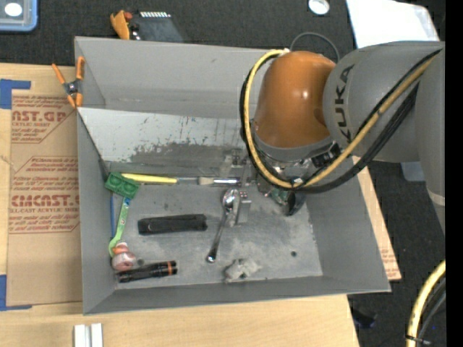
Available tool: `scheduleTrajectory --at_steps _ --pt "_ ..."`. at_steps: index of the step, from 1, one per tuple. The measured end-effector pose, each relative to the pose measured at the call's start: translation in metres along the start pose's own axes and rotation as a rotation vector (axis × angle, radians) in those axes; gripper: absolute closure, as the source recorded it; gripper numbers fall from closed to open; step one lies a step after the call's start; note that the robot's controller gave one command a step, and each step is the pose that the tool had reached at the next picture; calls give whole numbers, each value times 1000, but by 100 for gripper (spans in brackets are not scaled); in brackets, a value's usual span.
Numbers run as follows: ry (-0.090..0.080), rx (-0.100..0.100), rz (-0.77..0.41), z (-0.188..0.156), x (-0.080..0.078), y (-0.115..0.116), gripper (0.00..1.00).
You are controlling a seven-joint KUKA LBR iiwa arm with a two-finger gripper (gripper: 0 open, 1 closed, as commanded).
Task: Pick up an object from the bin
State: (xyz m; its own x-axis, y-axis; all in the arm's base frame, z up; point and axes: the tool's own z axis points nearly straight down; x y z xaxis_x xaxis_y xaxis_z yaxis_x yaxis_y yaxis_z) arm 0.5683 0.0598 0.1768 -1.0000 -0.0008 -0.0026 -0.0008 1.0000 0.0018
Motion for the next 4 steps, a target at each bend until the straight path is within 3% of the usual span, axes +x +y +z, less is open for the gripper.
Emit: scheduleTrajectory --at_steps 1,3,4 --pt "-2 -2 76 56 47 38 0" --pt "4 -2 152 106 21 61 0" --pt "-13 -4 158 105 -25 70 100"
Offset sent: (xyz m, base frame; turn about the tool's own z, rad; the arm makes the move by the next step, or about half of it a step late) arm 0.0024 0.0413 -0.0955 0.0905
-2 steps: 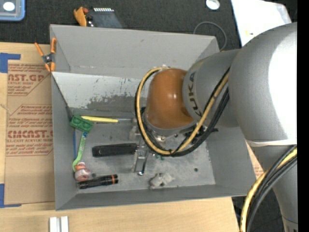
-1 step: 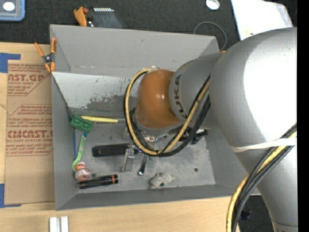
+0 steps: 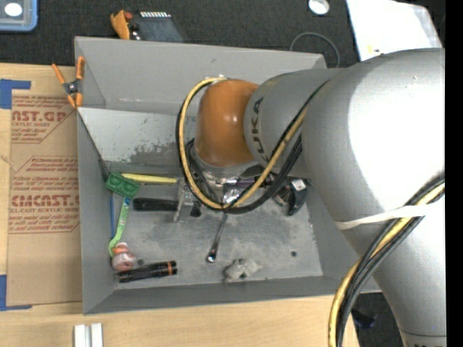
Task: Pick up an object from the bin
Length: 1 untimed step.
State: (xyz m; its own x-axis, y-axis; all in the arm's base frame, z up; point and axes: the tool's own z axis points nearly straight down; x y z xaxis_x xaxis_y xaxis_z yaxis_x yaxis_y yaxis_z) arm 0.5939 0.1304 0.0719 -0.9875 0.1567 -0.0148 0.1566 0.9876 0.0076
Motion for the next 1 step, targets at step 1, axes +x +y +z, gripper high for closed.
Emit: scheduleTrajectory --at_steps 1 --pt "0 0 0 0 0 0 100"
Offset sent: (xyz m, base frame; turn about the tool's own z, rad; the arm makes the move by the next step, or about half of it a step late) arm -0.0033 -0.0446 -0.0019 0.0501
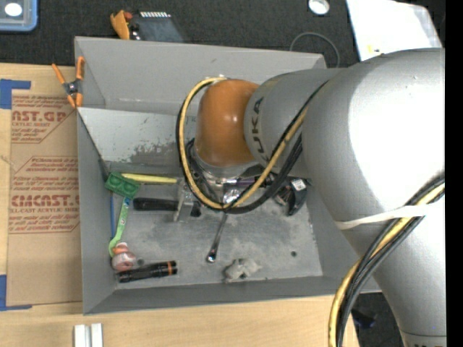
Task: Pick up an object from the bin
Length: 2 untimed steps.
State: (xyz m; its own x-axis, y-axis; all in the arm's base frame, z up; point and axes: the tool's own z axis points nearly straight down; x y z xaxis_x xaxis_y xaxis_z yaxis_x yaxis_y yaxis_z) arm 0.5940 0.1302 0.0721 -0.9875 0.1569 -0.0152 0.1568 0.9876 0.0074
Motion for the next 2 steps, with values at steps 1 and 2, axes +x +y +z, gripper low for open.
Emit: scheduleTrajectory --at_steps 1,2 --pt "-6 -7 42 -1 -4 -36 100" --pt "-12 -8 66 -1 -2 -47 100"
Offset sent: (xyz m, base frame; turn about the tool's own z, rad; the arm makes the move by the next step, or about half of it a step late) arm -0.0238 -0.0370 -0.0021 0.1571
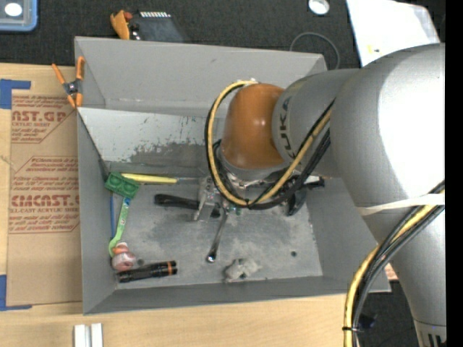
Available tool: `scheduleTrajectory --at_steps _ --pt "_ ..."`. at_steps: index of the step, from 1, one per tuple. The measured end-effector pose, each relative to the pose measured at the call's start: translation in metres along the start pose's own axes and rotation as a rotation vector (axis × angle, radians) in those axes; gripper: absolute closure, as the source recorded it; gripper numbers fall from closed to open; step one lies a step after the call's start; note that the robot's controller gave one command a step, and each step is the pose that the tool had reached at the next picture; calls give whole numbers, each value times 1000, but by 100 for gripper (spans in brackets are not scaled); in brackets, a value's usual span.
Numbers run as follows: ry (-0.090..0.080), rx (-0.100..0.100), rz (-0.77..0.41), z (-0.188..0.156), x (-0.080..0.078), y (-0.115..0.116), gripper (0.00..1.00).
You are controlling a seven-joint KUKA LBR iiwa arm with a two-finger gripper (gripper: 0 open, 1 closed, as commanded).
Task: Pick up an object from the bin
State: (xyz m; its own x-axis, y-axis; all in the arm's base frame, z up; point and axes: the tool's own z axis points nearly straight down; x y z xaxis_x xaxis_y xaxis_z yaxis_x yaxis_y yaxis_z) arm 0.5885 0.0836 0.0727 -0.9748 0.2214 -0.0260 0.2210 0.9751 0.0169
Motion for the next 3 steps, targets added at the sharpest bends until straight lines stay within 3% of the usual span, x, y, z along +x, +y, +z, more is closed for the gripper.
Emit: scheduleTrajectory --at_steps 1,2,3 --pt "-7 -2 49 0 12 -3 100" --pt "5 3 -89 -53 6 -16 100" --pt "4 2 15 -136 11 0 100"
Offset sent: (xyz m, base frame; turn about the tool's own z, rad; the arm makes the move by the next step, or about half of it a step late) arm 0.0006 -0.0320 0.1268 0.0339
